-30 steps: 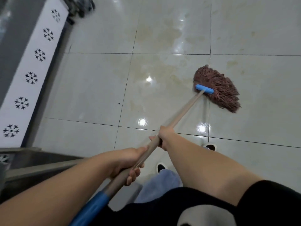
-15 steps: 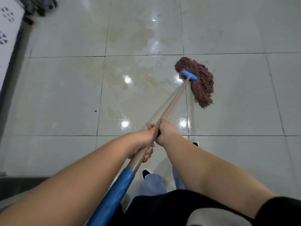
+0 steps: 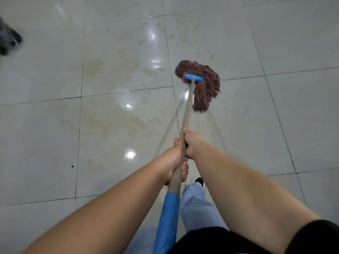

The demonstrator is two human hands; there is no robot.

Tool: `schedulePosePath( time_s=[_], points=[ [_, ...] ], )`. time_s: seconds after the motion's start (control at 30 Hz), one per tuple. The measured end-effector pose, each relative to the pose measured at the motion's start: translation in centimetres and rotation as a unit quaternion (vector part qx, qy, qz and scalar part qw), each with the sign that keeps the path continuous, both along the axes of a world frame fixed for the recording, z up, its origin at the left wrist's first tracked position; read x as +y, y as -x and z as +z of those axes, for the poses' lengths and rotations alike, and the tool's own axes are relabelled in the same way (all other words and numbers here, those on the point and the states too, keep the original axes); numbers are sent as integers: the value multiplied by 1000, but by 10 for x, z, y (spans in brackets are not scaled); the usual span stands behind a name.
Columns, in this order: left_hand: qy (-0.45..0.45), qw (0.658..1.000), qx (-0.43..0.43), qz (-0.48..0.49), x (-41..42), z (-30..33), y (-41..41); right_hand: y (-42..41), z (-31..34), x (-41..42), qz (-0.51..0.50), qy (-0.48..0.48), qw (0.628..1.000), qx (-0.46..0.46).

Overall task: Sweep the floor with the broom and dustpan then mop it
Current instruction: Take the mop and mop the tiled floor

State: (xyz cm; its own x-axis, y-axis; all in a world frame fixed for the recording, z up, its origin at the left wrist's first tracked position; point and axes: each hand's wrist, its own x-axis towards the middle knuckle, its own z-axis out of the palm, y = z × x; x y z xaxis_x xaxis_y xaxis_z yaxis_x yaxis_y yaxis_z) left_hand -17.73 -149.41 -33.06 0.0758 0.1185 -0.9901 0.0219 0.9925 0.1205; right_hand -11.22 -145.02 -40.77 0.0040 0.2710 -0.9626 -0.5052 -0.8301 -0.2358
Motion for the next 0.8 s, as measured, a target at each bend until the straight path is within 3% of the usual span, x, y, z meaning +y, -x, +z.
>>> schedulePosePath(
  time_s=[0.37, 0.63, 0.8],
  points=[
    [-24, 999, -27, 31, 181, -4, -76, -68, -3, 191, 140, -7, 985, -97],
    [-11, 993, -63, 94, 370, -7, -132, -124, 12, 382, 163, -17, 982, -97],
    [-5, 993, -56, 105, 441, 0, -153, -147, 18, 456, 185, -3, 979, -85]
  ],
)
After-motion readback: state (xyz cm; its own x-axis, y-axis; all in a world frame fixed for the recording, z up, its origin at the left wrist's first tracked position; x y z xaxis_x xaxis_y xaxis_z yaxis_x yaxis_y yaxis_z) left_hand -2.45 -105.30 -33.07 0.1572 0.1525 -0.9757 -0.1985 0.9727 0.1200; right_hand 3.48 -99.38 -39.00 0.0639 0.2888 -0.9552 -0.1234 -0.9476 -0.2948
